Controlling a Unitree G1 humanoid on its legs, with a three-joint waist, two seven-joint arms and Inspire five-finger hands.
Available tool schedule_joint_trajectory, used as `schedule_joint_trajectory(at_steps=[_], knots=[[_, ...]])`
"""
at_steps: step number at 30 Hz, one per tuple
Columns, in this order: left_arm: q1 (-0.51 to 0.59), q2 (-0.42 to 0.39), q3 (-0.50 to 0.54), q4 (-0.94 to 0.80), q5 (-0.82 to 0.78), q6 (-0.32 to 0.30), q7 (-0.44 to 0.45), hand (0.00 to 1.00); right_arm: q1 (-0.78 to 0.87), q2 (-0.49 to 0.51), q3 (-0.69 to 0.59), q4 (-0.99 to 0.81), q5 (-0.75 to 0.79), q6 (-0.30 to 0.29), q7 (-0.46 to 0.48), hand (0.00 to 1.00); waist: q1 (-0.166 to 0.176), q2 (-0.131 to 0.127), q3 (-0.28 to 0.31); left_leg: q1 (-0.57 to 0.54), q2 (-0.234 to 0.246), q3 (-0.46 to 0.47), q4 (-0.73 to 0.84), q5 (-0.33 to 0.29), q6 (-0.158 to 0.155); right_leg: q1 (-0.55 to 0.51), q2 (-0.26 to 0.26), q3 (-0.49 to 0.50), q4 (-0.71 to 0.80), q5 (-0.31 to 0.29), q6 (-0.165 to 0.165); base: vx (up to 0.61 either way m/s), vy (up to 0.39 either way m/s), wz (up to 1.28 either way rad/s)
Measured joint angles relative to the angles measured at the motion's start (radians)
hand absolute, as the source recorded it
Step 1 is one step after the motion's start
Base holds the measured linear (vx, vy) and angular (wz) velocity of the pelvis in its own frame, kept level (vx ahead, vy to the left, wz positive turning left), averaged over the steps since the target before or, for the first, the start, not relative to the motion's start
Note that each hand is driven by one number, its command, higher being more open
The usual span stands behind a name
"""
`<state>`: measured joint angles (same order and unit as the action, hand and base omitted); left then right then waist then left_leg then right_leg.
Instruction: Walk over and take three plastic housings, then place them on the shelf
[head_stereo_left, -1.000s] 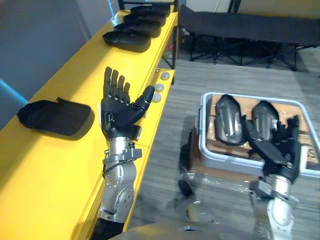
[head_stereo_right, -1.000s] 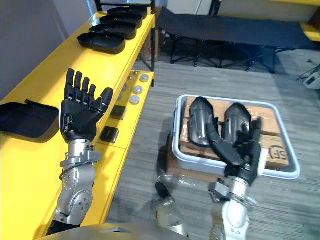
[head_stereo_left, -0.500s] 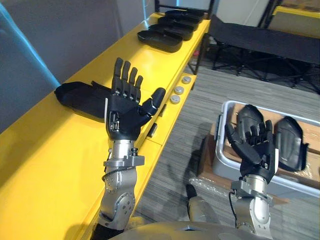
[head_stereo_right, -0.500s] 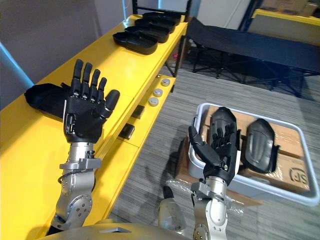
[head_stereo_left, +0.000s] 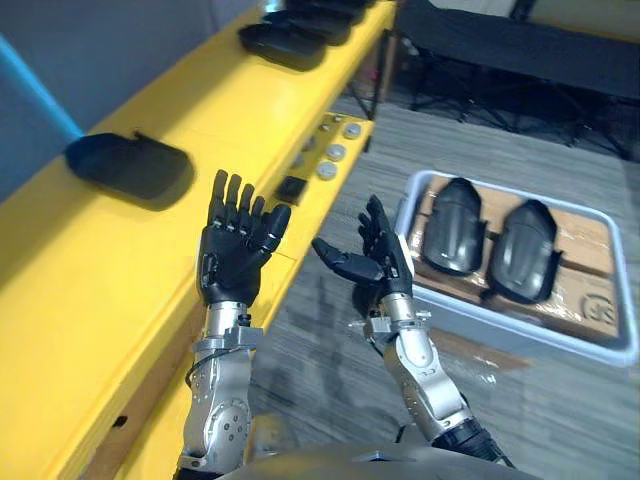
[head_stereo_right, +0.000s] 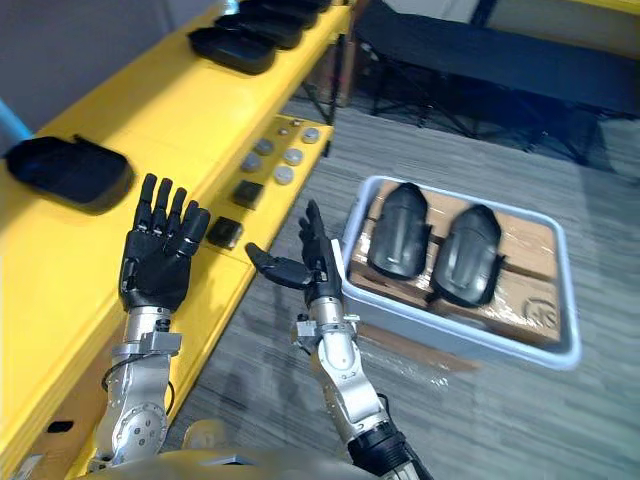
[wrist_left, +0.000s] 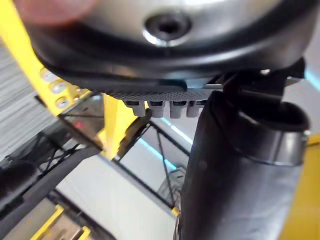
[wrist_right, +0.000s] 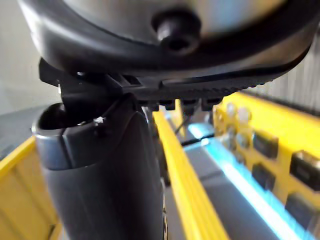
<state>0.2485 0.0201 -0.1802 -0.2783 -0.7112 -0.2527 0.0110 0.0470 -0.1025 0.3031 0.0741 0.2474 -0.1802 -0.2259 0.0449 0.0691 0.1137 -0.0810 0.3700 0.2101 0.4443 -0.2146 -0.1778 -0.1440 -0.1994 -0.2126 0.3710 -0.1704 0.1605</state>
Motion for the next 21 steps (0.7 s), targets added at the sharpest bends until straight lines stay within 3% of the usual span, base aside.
schedule_joint_trajectory(at_steps=[1, 2, 3, 4, 5, 7, 9, 11, 12, 14, 16, 18, 21], knots=[[0.000, -0.004, -0.009, 0.008, -0.001, 0.008, 0.001, 1.00, 0.021, -0.008, -0.027, 0.000, 0.003, 0.001, 0.008, 1.00, -0.015, 0.000, 0.000, -0.004, 0.006, -0.001, 0.016, 0.020, 0.025, 0.017, 0.009, -0.002, -0.021, 0.002, -0.004, -0.01, -0.201, -0.19], [0.001, -0.004, -0.023, 0.024, -0.008, 0.021, 0.001, 1.00, 0.068, -0.021, -0.078, -0.003, 0.002, 0.001, 0.019, 1.00, -0.040, -0.009, 0.001, -0.019, 0.010, -0.003, 0.063, 0.070, 0.099, 0.050, 0.015, -0.004, -0.055, 0.014, -0.020, -0.02, -0.161, -0.31], [0.003, -0.003, -0.036, 0.042, -0.023, 0.024, -0.006, 1.00, 0.120, -0.037, -0.132, -0.015, 0.002, -0.002, 0.024, 1.00, -0.049, -0.028, 0.003, -0.013, -0.006, -0.005, 0.053, 0.078, 0.082, 0.061, 0.008, 0.024, -0.087, 0.034, -0.035, -0.02, -0.115, -0.49], [0.002, -0.003, -0.043, 0.041, -0.025, 0.024, -0.009, 1.00, 0.131, -0.049, -0.149, -0.022, 0.002, -0.005, 0.024, 1.00, -0.049, -0.023, -0.003, -0.009, -0.028, -0.010, 0.024, 0.075, 0.075, 0.051, 0.010, 0.036, -0.099, 0.040, -0.039, -0.04, -0.085, -0.93], [0.001, -0.002, -0.057, 0.039, -0.024, 0.020, -0.016, 1.00, 0.138, -0.073, -0.176, -0.035, 0.006, -0.005, 0.023, 1.00, -0.049, -0.006, -0.013, -0.010, -0.066, -0.012, -0.029, 0.079, 0.089, 0.016, 0.024, 0.073, -0.111, 0.059, -0.045, -0.02, -0.020, -0.89], [-0.003, -0.002, -0.066, 0.039, -0.023, 0.020, -0.021, 1.00, 0.147, -0.088, -0.187, -0.047, 0.015, -0.005, 0.017, 1.00, -0.052, -0.004, -0.015, 0.006, -0.092, -0.030, -0.061, 0.089, 0.091, -0.013, 0.030, 0.121, -0.116, 0.074, -0.041, -0.03, -0.024, -0.75], [0.014, -0.003, -0.079, 0.025, 0.000, 0.020, -0.029, 1.00, 0.166, -0.087, -0.195, -0.059, 0.051, -0.001, 0.000, 1.00, -0.040, -0.005, -0.013, 0.008, -0.161, -0.113, -0.067, 0.019, 0.076, -0.010, 0.024, 0.191, -0.194, 0.133, -0.030, -0.08, 0.103, -0.76], [0.028, 0.010, -0.080, 0.010, 0.025, 0.020, -0.035, 1.00, 0.173, -0.063, -0.200, -0.059, 0.088, -0.003, -0.025, 1.00, -0.037, -0.004, -0.013, 0.027, -0.194, -0.129, -0.114, -0.034, 0.107, -0.026, 0.028, 0.210, -0.213, 0.163, -0.009, -0.12, 0.196, -0.56], [0.029, 0.019, -0.078, 0.010, 0.038, 0.018, -0.044, 1.00, 0.174, -0.044, -0.217, -0.058, 0.094, -0.007, -0.049, 1.00, -0.037, -0.007, -0.013, 0.031, -0.214, -0.128, -0.144, -0.070, 0.085, -0.052, 0.015, 0.229, -0.209, 0.174, 0.006, -0.13, 0.191, -0.33], [0.027, 0.039, -0.078, 0.010, 0.048, 0.018, -0.047, 1.00, 0.175, -0.004, -0.226, -0.056, 0.081, -0.007, -0.088, 1.00, -0.027, -0.041, 0.015, 0.007, -0.246, -0.107, -0.111, -0.074, 0.086, -0.067, -0.016, 0.244, -0.220, 0.203, 0.015, -0.19, 0.253, -0.34], [0.027, 0.081, -0.077, 0.010, 0.056, 0.019, -0.047, 1.00, 0.173, 0.030, -0.234, -0.038, 0.081, -0.007, -0.121, 1.00, -0.015, -0.071, 0.039, -0.026, -0.257, -0.073, -0.042, -0.094, 0.094, -0.065, -0.036, 0.228, -0.282, 0.265, 0.000, -0.19, 0.236, -0.43], [0.023, 0.091, -0.062, 0.010, 0.057, 0.019, -0.040, 1.00, 0.174, 0.040, -0.240, -0.038, 0.082, -0.016, -0.132, 1.00, -0.020, -0.079, 0.043, -0.052, -0.261, -0.059, -0.018, -0.099, 0.102, -0.064, -0.048, 0.214, -0.319, 0.284, -0.022, -0.10, 0.122, -0.14], [0.000, 0.094, -0.054, 0.010, 0.059, 0.019, -0.012, 1.00, 0.177, 0.040, -0.262, -0.037, 0.083, -0.031, -0.125, 1.00, -0.022, -0.078, 0.048, -0.069, -0.270, -0.072, -0.002, -0.103, 0.099, -0.063, -0.051, 0.196, -0.335, 0.305, -0.013, -0.04, 0.052, 0.05]])
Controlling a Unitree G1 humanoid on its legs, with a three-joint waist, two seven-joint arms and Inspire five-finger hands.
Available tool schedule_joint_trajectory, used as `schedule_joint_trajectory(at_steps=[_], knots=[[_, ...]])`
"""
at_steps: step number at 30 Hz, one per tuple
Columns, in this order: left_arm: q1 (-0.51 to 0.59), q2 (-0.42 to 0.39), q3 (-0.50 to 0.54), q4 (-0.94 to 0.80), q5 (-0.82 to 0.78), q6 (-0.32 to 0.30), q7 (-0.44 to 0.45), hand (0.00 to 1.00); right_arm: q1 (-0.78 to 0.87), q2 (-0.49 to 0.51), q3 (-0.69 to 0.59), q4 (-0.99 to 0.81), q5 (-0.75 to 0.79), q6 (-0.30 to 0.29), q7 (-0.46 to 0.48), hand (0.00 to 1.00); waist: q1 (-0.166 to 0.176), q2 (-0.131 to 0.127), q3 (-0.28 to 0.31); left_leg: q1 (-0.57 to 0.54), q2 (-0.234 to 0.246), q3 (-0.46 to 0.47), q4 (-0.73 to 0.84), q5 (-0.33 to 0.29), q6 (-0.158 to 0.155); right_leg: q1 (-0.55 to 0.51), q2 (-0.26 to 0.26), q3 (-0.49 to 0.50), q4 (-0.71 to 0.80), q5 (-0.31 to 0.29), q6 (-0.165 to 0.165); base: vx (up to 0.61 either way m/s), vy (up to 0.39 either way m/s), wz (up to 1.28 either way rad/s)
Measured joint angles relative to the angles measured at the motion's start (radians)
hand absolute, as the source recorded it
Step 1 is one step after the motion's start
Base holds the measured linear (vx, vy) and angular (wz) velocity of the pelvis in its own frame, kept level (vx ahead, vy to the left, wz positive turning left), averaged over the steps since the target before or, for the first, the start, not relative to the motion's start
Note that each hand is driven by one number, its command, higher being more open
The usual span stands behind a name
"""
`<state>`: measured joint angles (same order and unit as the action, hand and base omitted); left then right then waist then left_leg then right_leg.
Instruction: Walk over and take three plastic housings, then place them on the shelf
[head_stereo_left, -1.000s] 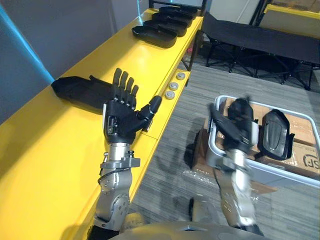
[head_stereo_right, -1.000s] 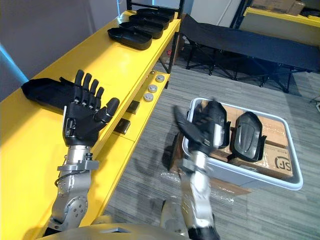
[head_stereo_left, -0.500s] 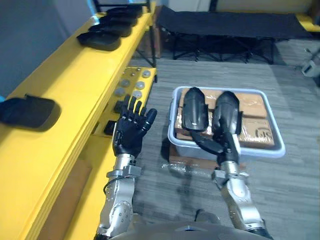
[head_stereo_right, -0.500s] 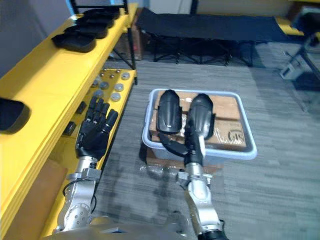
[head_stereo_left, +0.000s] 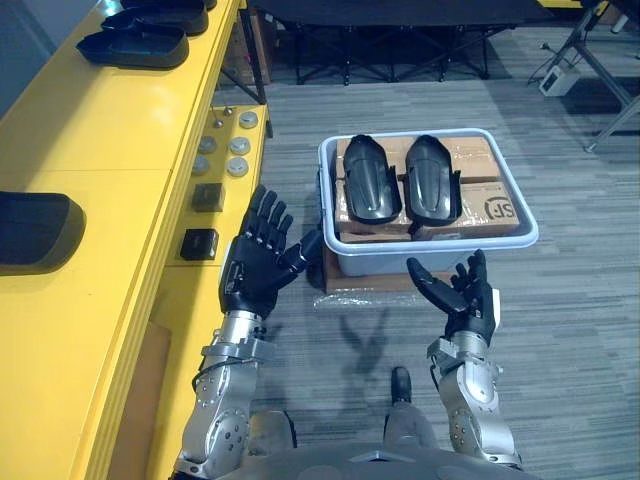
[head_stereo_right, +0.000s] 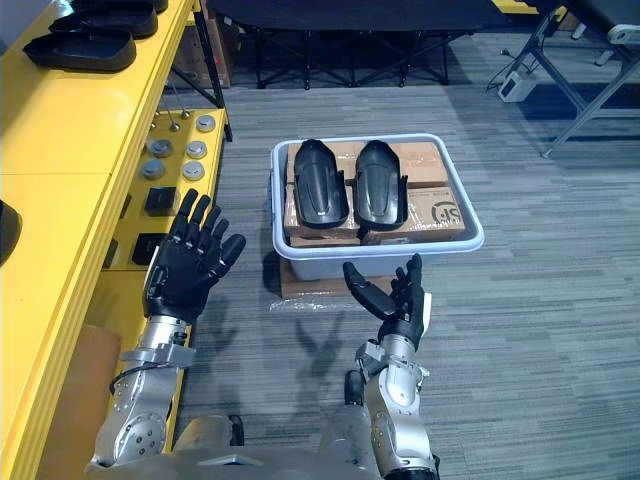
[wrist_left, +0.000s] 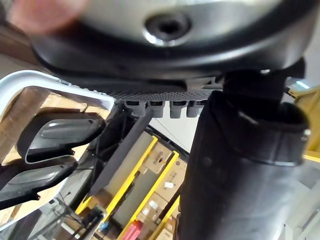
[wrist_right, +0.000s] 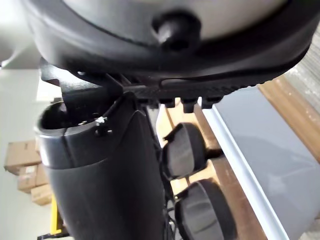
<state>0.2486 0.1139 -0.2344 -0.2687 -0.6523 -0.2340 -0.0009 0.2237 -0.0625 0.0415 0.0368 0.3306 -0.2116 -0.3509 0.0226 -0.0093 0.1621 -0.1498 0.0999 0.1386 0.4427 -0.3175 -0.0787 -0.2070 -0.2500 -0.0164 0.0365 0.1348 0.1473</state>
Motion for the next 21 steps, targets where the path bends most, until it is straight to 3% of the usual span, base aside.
schedule_joint_trajectory(at_steps=[7, 11, 12, 13, 14, 15, 16, 17, 19, 20, 21], knots=[[-0.027, -0.057, -0.006, -0.015, 0.000, 0.000, 0.045, 1.00, 0.000, 0.000, 0.038, 0.031, 0.074, -0.040, 0.093, 1.00, 0.001, 0.002, 0.002, -0.016, 0.021, -0.040, 0.008, -0.004, -0.016, 0.022, 0.024, -0.036, -0.043, 0.018, 0.019, 0.00, -0.039, 0.08], [-0.035, -0.057, -0.018, -0.018, 0.046, 0.019, 0.066, 1.00, -0.002, 0.001, 0.166, 0.079, 0.092, -0.039, 0.164, 1.00, 0.006, 0.002, 0.003, 0.009, 0.026, -0.041, 0.025, -0.018, -0.023, 0.025, 0.031, -0.037, -0.016, 0.021, 0.018, 0.00, 0.006, -0.16], [-0.038, -0.057, -0.022, -0.017, 0.070, 0.024, 0.071, 1.00, -0.004, 0.001, 0.198, 0.084, 0.107, -0.039, 0.182, 1.00, 0.007, 0.005, 0.004, 0.020, 0.033, -0.042, 0.028, -0.026, -0.022, 0.029, 0.039, -0.038, -0.015, 0.035, 0.001, -0.04, 0.024, -0.38], [-0.046, -0.055, -0.024, -0.017, 0.093, 0.025, 0.084, 1.00, -0.011, 0.003, 0.234, 0.093, 0.110, -0.037, 0.206, 1.00, 0.010, 0.011, 0.003, 0.027, 0.049, -0.036, 0.026, -0.030, -0.015, 0.029, 0.058, -0.038, -0.026, 0.081, -0.040, -0.06, 0.022, -0.41], [-0.051, -0.051, -0.024, -0.016, 0.110, 0.025, 0.088, 1.00, -0.020, 0.007, 0.253, 0.100, 0.109, -0.037, 0.218, 1.00, 0.011, 0.014, 0.003, 0.029, 0.061, -0.028, 0.024, -0.031, -0.014, 0.029, 0.072, -0.035, -0.046, 0.124, -0.054, -0.13, 0.058, -0.61], [-0.071, -0.044, -0.024, -0.008, 0.114, 0.025, 0.087, 1.00, -0.045, 0.025, 0.288, 0.118, 0.104, -0.032, 0.230, 1.00, 0.028, 0.038, 0.011, 0.032, 0.117, 0.003, 0.021, -0.024, -0.011, 0.008, 0.087, -0.036, -0.015, 0.119, -0.130, -0.11, 0.078, -0.48], [-0.084, -0.044, -0.023, 0.008, 0.111, 0.026, 0.087, 1.00, -0.051, 0.033, 0.303, 0.119, 0.099, -0.027, 0.230, 1.00, 0.028, 0.038, 0.010, 0.033, 0.125, 0.004, 0.021, -0.019, -0.016, -0.020, 0.076, -0.036, 0.081, 0.054, -0.169, -0.09, 0.109, -0.34], [-0.091, -0.042, -0.023, 0.018, 0.104, 0.026, 0.086, 1.00, -0.058, 0.036, 0.318, 0.119, 0.085, -0.024, 0.232, 1.00, 0.029, 0.040, 0.011, 0.036, 0.130, 0.002, 0.019, -0.016, -0.020, -0.036, 0.055, -0.035, 0.158, 0.022, -0.169, -0.02, 0.040, 0.00], [-0.093, -0.022, -0.015, 0.041, 0.074, 0.024, 0.085, 1.00, -0.088, 0.041, 0.352, 0.119, 0.035, -0.019, 0.235, 1.00, 0.028, 0.029, 0.005, 0.034, 0.145, -0.020, 0.021, -0.003, -0.045, -0.051, -0.009, -0.001, 0.296, -0.006, -0.154, 0.00, -0.079, 0.18], [-0.096, -0.019, -0.014, 0.054, 0.065, 0.024, 0.085, 1.00, -0.093, 0.041, 0.353, 0.118, 0.025, -0.019, 0.235, 1.00, 0.026, 0.027, 0.004, 0.033, 0.147, -0.032, 0.020, 0.001, -0.056, -0.045, -0.018, 0.005, 0.314, -0.026, -0.117, 0.02, -0.246, 0.44], [-0.105, -0.016, -0.011, 0.085, 0.054, 0.024, 0.086, 1.00, -0.098, 0.039, 0.353, 0.118, 0.016, -0.017, 0.232, 1.00, 0.022, 0.014, 0.000, 0.034, 0.152, -0.060, 0.013, 0.014, -0.082, -0.014, -0.033, 0.001, 0.318, -0.069, -0.002, 0.04, -0.383, 0.57]])
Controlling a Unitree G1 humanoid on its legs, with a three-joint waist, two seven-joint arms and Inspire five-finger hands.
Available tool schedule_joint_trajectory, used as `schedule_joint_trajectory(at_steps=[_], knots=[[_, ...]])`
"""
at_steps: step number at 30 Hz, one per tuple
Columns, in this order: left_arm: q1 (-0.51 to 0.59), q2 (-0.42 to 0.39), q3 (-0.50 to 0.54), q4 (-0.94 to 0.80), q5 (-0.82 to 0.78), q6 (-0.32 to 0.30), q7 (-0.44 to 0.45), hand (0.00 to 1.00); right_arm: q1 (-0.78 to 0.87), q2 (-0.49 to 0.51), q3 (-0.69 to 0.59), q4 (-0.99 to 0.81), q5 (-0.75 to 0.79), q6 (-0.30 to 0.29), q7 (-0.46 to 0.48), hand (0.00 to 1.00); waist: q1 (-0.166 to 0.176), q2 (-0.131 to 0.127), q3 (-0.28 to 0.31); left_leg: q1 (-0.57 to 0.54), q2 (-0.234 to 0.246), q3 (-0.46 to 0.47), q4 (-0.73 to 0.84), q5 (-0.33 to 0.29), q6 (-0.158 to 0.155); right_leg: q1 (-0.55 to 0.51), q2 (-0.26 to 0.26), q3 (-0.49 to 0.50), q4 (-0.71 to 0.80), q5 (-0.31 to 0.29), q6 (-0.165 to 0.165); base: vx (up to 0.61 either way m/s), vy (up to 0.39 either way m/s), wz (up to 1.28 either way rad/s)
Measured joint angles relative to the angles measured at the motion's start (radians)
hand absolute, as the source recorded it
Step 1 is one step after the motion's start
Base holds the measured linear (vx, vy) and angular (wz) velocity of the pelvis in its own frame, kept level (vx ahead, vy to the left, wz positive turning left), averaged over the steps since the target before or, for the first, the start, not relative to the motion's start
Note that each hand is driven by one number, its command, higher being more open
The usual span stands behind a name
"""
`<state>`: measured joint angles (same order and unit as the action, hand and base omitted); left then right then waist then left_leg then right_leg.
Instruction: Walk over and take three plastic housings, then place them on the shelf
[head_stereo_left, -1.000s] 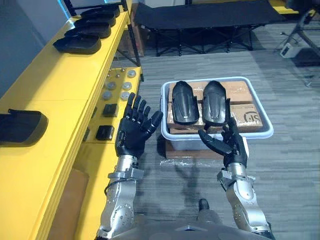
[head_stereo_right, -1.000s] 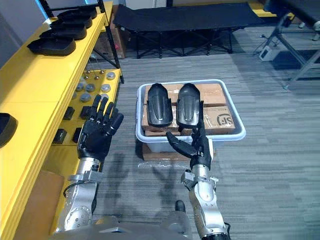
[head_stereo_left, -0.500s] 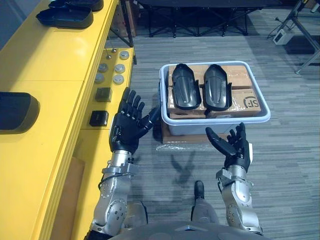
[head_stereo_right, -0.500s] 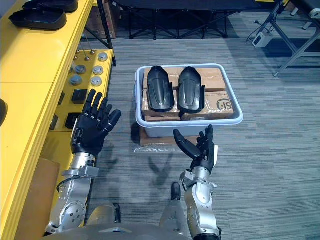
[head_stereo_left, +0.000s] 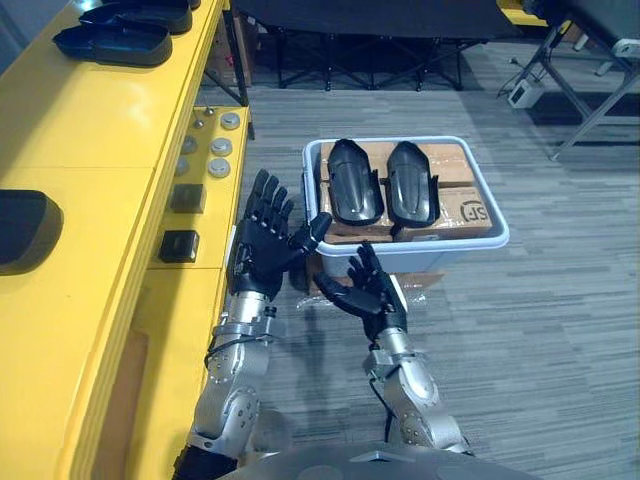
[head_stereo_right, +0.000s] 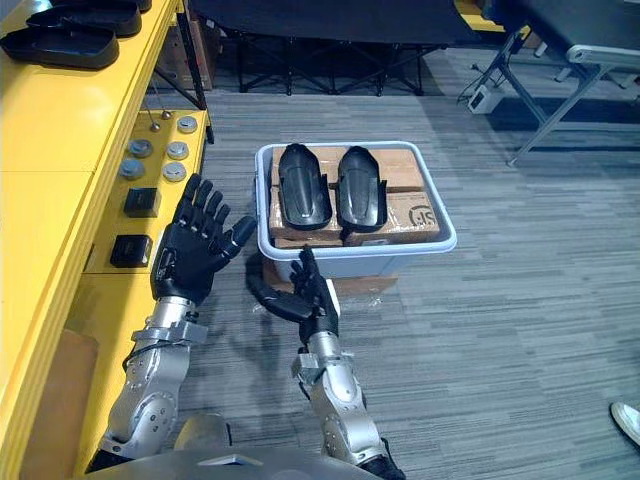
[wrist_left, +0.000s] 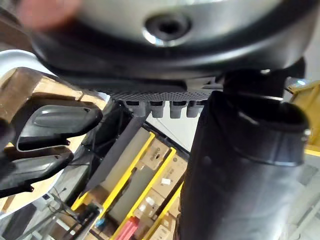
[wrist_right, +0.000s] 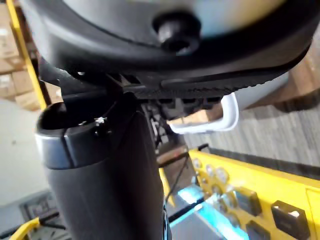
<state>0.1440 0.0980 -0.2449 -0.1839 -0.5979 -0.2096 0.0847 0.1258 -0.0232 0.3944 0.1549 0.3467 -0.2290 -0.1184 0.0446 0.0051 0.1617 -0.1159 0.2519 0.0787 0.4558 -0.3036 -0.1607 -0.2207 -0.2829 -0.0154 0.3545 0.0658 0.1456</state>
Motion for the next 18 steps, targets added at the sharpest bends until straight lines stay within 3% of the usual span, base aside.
schedule_joint_trajectory(at_steps=[1, 2, 3, 4, 5, 6, 7, 8, 9, 11, 12, 15, 16, 18], knots=[[0.000, -0.001, 0.008, 0.027, -0.021, 0.000, 0.001, 1.00, -0.001, -0.003, 0.000, 0.000, 0.000, 0.007, 0.000, 1.00, -0.001, -0.013, -0.008, 0.001, 0.003, -0.024, -0.016, 0.017, -0.032, 0.027, -0.013, -0.041, -0.006, -0.079, 0.103, 0.05, -0.391, 0.54], [0.000, -0.003, 0.012, 0.037, -0.032, 0.000, 0.008, 1.00, -0.004, -0.009, 0.000, 0.000, 0.001, 0.012, 0.002, 1.00, -0.001, -0.022, -0.013, 0.002, 0.007, -0.035, -0.025, 0.025, -0.047, 0.037, -0.011, -0.065, -0.004, -0.129, 0.112, 0.06, -0.458, 0.36], [0.002, -0.010, 0.016, 0.049, -0.049, 0.000, 0.026, 1.00, -0.011, -0.034, 0.000, -0.002, 0.001, 0.029, 0.006, 1.00, -0.006, -0.017, -0.010, -0.001, 0.025, -0.052, -0.028, 0.041, -0.072, 0.046, 0.006, -0.102, 0.021, -0.215, 0.078, 0.02, -0.453, 0.31], [0.006, -0.035, 0.010, 0.070, -0.080, 0.003, 0.036, 1.00, -0.021, -0.073, -0.004, -0.002, 0.000, 0.051, 0.008, 1.00, -0.023, 0.019, 0.006, -0.018, 0.057, -0.080, -0.006, 0.075, -0.043, 0.054, 0.037, -0.138, 0.055, -0.239, 0.051, -0.01, -0.437, 0.39], [0.012, -0.045, 0.006, 0.077, -0.103, 0.009, 0.037, 1.00, -0.014, -0.092, -0.013, -0.002, 0.002, 0.055, 0.011, 1.00, -0.031, 0.021, 0.008, -0.033, 0.060, -0.082, 0.009, 0.109, -0.004, 0.065, 0.042, -0.153, 0.055, -0.249, 0.035, -0.03, -0.407, 0.56], [0.022, -0.052, -0.022, 0.089, -0.127, 0.015, 0.036, 1.00, 0.032, -0.119, -0.041, -0.005, 0.008, 0.056, 0.024, 1.00, -0.041, 0.020, 0.008, -0.055, 0.068, -0.071, 0.032, 0.185, 0.071, 0.096, 0.050, -0.185, 0.037, -0.255, 0.019, -0.01, -0.338, 0.50], [0.030, -0.054, -0.037, 0.092, -0.128, 0.015, 0.033, 1.00, 0.057, -0.131, -0.053, -0.006, 0.019, 0.056, 0.024, 1.00, -0.044, 0.019, 0.009, -0.055, 0.076, -0.055, 0.032, 0.221, 0.080, 0.115, 0.056, -0.200, 0.024, -0.256, 0.008, 0.00, -0.398, 0.50], [0.044, -0.057, -0.065, 0.096, -0.126, 0.015, 0.016, 1.00, 0.098, -0.150, -0.081, -0.006, 0.024, 0.056, 0.024, 1.00, -0.047, 0.016, 0.009, -0.053, 0.086, -0.042, 0.028, 0.254, 0.071, 0.142, 0.063, -0.214, -0.003, -0.258, -0.015, -0.02, -0.302, 0.14], [0.057, -0.061, -0.093, 0.095, -0.116, 0.014, 0.000, 1.00, 0.120, -0.174, -0.103, -0.006, 0.032, 0.056, 0.023, 1.00, -0.044, 0.028, 0.001, -0.049, 0.068, -0.034, 0.028, 0.237, 0.044, 0.147, 0.080, -0.211, -0.032, -0.247, -0.036, -0.03, -0.238, -0.04], [0.059, -0.062, -0.127, 0.093, -0.099, 0.014, -0.010, 1.00, 0.126, -0.185, -0.127, -0.006, 0.042, 0.055, 0.018, 1.00, -0.045, 0.046, -0.012, -0.039, 0.016, -0.020, -0.005, 0.185, 0.046, 0.145, 0.096, -0.197, -0.081, -0.215, -0.053, 0.00, -0.094, -0.36], [0.060, -0.062, -0.138, 0.090, -0.098, 0.014, -0.018, 1.00, 0.125, -0.185, -0.127, -0.013, 0.042, 0.056, 0.010, 1.00, -0.044, 0.050, -0.015, -0.018, -0.024, -0.013, -0.059, 0.164, 0.047, 0.143, 0.100, -0.182, -0.107, -0.194, -0.051, 0.02, -0.026, -0.38], [0.063, -0.061, -0.141, 0.088, -0.098, 0.014, -0.027, 1.00, 0.123, -0.183, -0.117, -0.034, 0.043, 0.055, -0.008, 1.00, -0.028, 0.069, -0.036, 0.056, -0.058, -0.003, -0.213, 0.154, 0.050, 0.121, 0.108, -0.143, -0.127, -0.161, -0.040, 0.01, 0.056, -0.39], [0.064, -0.057, -0.135, 0.086, -0.098, 0.015, -0.030, 1.00, 0.113, -0.178, -0.110, -0.038, 0.044, 0.055, -0.018, 1.00, -0.015, 0.062, -0.041, 0.079, -0.074, 0.009, -0.262, 0.157, 0.034, 0.103, 0.103, -0.119, -0.129, -0.149, -0.032, -0.01, 0.078, -0.46], [0.066, -0.041, -0.126, 0.078, -0.098, 0.022, -0.033, 1.00, 0.100, -0.162, -0.109, -0.037, 0.040, 0.055, -0.025, 1.00, -0.011, 0.040, -0.043, 0.090, -0.101, 0.034, -0.268, 0.158, 0.034, 0.101, 0.080, -0.097, -0.145, -0.127, -0.017, -0.05, 0.166, -0.38]])
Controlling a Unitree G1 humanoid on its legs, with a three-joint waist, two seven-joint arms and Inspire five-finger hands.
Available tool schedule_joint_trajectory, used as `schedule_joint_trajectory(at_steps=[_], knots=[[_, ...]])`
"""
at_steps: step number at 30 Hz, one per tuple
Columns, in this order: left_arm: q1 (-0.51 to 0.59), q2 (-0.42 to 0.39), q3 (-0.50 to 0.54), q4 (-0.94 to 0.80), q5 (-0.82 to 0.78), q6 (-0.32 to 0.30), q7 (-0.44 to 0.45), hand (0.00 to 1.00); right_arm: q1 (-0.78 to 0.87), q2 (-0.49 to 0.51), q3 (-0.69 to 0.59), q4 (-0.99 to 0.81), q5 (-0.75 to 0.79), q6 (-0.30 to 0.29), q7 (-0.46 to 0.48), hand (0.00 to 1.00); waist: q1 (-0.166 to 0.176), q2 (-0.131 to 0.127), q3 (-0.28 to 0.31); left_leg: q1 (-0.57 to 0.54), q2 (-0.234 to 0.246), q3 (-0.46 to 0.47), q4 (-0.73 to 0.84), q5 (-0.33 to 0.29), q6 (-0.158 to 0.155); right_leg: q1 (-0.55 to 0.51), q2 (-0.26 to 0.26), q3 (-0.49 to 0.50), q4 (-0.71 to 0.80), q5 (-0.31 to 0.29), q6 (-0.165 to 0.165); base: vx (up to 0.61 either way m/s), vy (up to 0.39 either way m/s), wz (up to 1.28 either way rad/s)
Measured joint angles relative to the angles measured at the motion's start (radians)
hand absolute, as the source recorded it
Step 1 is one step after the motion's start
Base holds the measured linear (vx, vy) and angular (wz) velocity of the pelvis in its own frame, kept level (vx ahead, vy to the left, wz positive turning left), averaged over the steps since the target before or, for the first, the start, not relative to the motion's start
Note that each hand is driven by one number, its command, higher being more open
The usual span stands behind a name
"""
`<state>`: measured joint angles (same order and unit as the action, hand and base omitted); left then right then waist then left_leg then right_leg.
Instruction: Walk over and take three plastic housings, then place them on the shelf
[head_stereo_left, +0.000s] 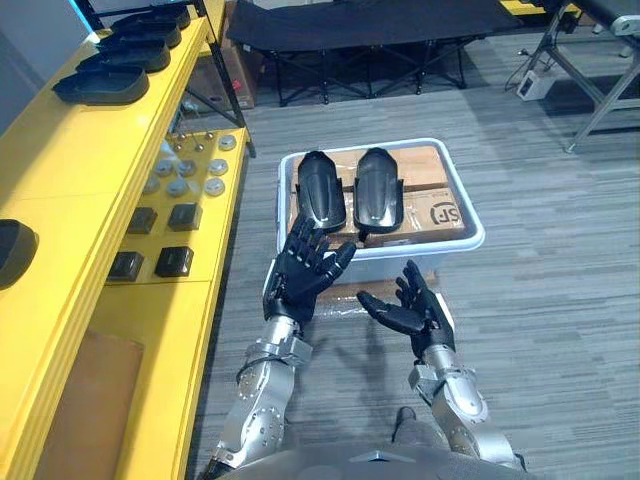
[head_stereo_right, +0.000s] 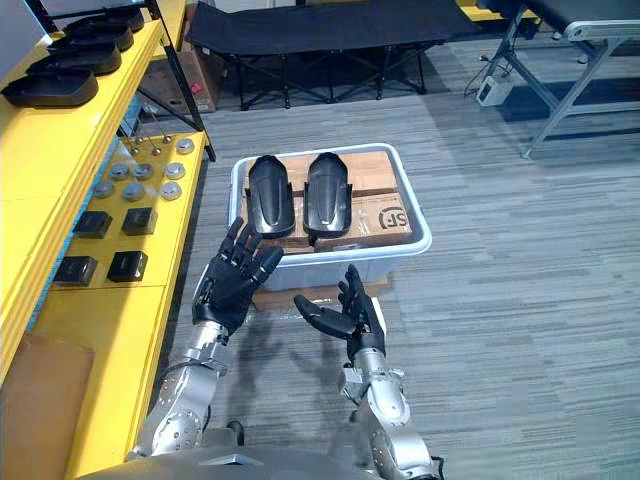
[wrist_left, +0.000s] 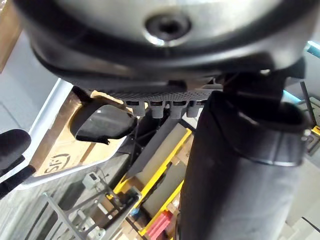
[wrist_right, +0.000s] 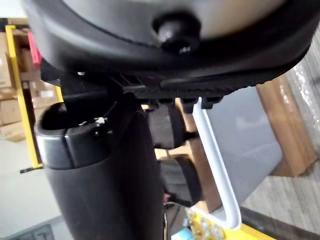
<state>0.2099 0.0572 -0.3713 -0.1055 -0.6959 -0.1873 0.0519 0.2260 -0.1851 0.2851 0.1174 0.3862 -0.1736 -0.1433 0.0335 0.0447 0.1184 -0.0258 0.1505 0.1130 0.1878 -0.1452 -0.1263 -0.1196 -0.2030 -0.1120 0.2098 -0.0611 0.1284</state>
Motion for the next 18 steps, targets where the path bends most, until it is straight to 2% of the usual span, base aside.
schedule_joint_trajectory(at_steps=[2, 3, 9, 14, 18], knots=[[0.003, 0.026, 0.021, -0.023, 0.001, 0.020, -0.016, 1.00, -0.010, 0.032, -0.002, 0.000, 0.001, -0.007, -0.018, 1.00, 0.009, -0.020, -0.010, -0.003, -0.013, 0.023, 0.006, -0.006, 0.009, 0.003, -0.008, 0.009, -0.052, 0.059, 0.001, -0.05, 0.146, -0.33], [-0.012, 0.039, 0.094, -0.140, 0.001, 0.021, 0.003, 1.00, -0.004, 0.086, -0.067, 0.001, 0.013, -0.039, -0.033, 1.00, -0.007, -0.085, 0.011, -0.108, -0.034, 0.002, 0.158, -0.074, 0.028, 0.038, -0.031, -0.051, -0.183, 0.140, 0.014, -0.01, 0.028, -0.14], [-0.011, 0.039, 0.105, -0.140, 0.002, 0.021, 0.003, 1.00, -0.004, 0.085, -0.081, 0.001, 0.013, -0.039, -0.026, 1.00, -0.007, -0.084, 0.012, -0.104, -0.034, -0.001, 0.158, -0.073, 0.028, 0.047, -0.031, -0.054, -0.188, 0.142, 0.018, 0.00, 0.000, 0.01], [-0.003, 0.037, 0.226, -0.140, 0.050, 0.018, 0.017, 1.00, -0.005, 0.085, -0.182, 0.001, 0.014, -0.039, 0.012, 1.00, -0.008, -0.074, 0.018, -0.074, -0.034, 0.003, 0.149, -0.073, 0.028, 0.075, -0.031, -0.060, -0.194, 0.144, 0.021, -0.01, 0.004, 0.00], [0.020, 0.030, 0.326, -0.140, 0.160, 0.013, 0.079, 1.00, -0.004, 0.084, -0.261, 0.001, 0.013, -0.037, 0.039, 1.00, -0.008, -0.071, 0.020, -0.067, -0.033, 0.008, 0.139, -0.070, 0.027, 0.079, -0.031, -0.061, -0.196, 0.145, 0.022, -0.01, 0.003, -0.01]])
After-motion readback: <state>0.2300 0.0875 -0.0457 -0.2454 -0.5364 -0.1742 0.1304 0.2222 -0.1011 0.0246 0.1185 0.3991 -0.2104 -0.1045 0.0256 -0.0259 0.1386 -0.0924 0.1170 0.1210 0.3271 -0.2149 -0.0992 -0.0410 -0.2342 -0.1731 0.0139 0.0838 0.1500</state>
